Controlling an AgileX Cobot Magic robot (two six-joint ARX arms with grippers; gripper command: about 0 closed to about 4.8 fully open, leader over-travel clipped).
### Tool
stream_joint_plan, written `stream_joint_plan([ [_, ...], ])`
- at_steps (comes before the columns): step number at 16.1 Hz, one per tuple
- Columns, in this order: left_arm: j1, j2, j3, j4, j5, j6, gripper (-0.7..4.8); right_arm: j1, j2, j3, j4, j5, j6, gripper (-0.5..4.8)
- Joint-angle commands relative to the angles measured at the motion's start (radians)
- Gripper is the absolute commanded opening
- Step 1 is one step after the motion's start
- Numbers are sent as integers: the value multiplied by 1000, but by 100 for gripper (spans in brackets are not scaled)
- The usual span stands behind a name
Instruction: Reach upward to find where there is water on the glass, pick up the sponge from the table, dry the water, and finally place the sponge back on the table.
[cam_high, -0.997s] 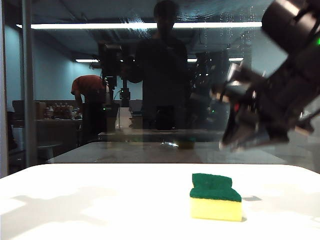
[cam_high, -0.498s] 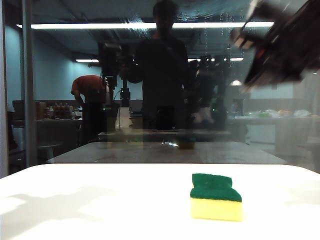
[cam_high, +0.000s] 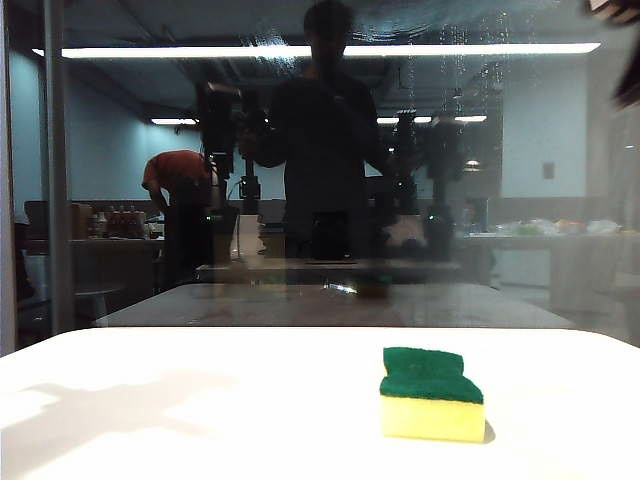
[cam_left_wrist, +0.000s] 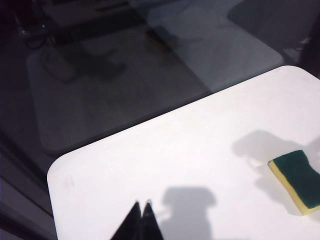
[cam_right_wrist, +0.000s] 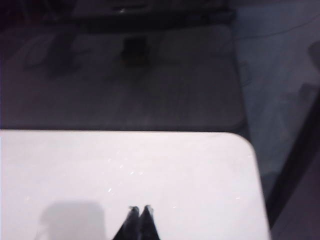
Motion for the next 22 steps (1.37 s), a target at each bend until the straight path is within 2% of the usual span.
stream_joint_plan([
  [1, 1, -3, -46, 84, -26, -13, -6, -59, -97, 3, -49, -27, -16, -8],
  [6, 37, -4, -117, 180, -43, -43, -6, -110, -222, 3, -122, -27, -32, -8],
  [11, 133, -19, -189, 274, 13, -68, -6, -110, -293, 2, -190, -23, -32, -8],
  [22, 146, -225, -271, 276, 32, -93, -6, -109, -534, -5, -360, -19, -32, -9],
])
